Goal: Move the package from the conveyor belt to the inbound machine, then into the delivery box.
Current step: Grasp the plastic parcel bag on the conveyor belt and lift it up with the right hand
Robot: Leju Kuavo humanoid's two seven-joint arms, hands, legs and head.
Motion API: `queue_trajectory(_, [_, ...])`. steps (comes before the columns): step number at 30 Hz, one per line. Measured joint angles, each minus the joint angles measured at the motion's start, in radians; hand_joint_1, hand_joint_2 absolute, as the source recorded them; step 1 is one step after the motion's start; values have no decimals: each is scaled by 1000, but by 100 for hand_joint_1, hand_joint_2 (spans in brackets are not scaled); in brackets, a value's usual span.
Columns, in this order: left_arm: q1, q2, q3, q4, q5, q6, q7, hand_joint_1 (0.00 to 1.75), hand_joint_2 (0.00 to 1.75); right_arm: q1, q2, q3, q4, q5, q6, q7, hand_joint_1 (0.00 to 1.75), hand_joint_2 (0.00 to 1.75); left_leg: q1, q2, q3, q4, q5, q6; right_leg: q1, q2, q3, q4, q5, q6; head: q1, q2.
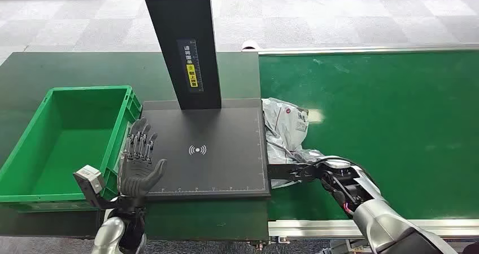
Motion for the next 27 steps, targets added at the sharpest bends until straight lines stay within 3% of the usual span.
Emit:
queue_trajectory(5, [22, 1, 16, -25, -4, -3, -4, 0, 175, 12, -7, -27, -37, -37, -66, -35, 175, 175, 0, 3, -2, 0, 0, 0, 0, 2, -3, 0, 1, -1, 0, 0])
queue_trajectory(11, [64, 0, 49, -64, -17, -14, -22, 0, 175, 31, -16, -133, -169, -76, -179, -83, 175, 175, 0, 4, -3, 0, 0, 0, 1, 4, -6, 1, 1, -1, 0, 0])
queue_trajectory(27, [104, -21, 109, -125, 2, 22, -46, 0, 175, 135, -14, -337, -462, -69, -331, -120, 175, 175, 0, 2, -5, 0, 0, 0, 0, 3, -7, 1, 0, -1, 0, 0])
